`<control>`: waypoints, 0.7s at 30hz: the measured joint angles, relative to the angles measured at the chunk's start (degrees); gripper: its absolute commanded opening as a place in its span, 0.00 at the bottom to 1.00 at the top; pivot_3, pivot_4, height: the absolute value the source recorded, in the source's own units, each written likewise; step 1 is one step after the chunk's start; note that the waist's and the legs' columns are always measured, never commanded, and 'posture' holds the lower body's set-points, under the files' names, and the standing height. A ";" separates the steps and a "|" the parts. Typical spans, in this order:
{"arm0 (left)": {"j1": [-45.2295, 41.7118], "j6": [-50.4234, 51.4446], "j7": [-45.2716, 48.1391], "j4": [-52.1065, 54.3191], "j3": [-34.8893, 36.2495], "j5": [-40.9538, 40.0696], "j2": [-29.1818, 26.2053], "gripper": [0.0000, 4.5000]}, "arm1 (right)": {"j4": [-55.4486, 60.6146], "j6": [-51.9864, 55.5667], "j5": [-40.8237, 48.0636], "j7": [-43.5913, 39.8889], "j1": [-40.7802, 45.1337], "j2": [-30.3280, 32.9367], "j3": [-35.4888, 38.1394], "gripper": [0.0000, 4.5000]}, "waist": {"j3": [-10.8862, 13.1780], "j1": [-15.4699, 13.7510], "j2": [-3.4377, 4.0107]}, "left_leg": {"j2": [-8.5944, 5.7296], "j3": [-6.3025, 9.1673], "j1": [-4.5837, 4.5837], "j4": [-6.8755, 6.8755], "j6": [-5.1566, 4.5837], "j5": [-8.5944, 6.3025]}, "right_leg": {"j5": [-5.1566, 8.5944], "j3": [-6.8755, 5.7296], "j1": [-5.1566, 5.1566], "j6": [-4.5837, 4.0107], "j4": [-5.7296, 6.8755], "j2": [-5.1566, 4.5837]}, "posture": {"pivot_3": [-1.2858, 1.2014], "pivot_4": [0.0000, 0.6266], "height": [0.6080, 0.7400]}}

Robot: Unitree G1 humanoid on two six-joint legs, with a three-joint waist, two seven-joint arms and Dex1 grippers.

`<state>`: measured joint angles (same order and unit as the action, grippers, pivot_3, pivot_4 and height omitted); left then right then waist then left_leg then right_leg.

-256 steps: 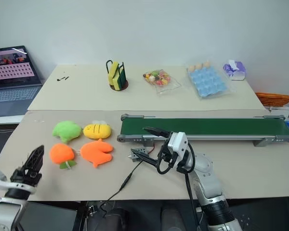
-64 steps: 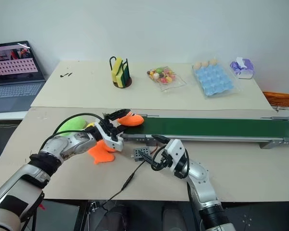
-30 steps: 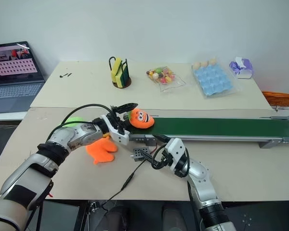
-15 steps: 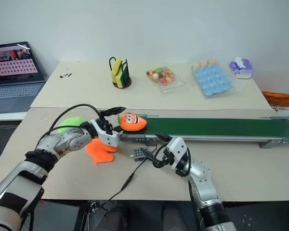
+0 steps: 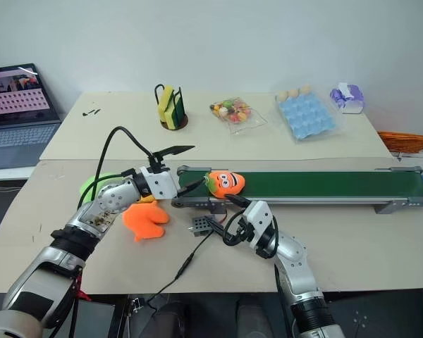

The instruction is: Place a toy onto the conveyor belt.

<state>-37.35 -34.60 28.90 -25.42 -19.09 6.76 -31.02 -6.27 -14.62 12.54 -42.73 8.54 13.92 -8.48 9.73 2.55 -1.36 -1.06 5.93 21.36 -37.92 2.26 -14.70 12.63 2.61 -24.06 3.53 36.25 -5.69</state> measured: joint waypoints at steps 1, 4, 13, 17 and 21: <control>0.00 1.16 0.79 0.06 0.61 -0.78 0.02 0.99 | 0.00 0.00 0.00 0.01 0.00 0.00 0.00 1.00 | 0.00 0.01 0.00 | 0.00 0.00 -0.01 0.00 0.00 0.00 | 0.00 0.00 0.00 0.00 0.00 0.00 | 0.52 0.24 1.00; -0.02 4.95 1.70 -0.05 3.41 -2.47 0.01 0.99 | -0.07 0.00 0.00 0.09 0.00 -0.04 0.01 1.00 | 0.00 0.03 0.00 | 0.00 0.00 -0.03 0.00 0.00 0.00 | 0.00 0.01 0.01 0.00 0.01 0.01 | 0.52 0.24 1.00; 0.70 13.85 7.35 3.19 11.18 -10.52 0.01 0.99 | -0.10 0.00 -0.02 0.15 0.01 -0.25 -0.01 1.00 | 0.00 -0.02 0.00 | 0.00 0.00 -0.03 0.00 0.00 0.00 | 0.00 0.01 0.01 -0.01 -0.01 0.00 | 0.52 0.24 1.00; 5.11 30.93 18.15 13.02 12.41 -25.48 -0.55 0.99 | -0.10 0.00 -0.02 0.04 -0.07 0.11 0.05 1.00 | -0.01 0.20 0.01 | 0.02 0.00 -0.03 0.00 0.00 0.00 | 0.00 0.05 -0.01 -0.01 0.08 0.01 | 0.52 0.24 1.00; 6.18 50.03 26.47 20.23 15.46 -38.69 -4.95 0.99 | -0.10 0.00 -0.02 -0.23 -0.12 0.85 0.20 1.00 | 0.00 0.39 0.01 | 0.05 -0.01 -0.19 -0.01 0.00 0.00 | 0.04 0.10 0.01 -0.06 0.30 0.07 | 0.52 0.24 1.00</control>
<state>-31.17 15.43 55.38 -5.19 -3.63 -31.93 -35.97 -6.37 -14.62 12.51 -42.96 8.43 14.77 -8.28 9.73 2.94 -1.36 -1.00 5.93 21.18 -37.92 2.25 -14.70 12.66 2.71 -24.05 3.47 36.55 -5.62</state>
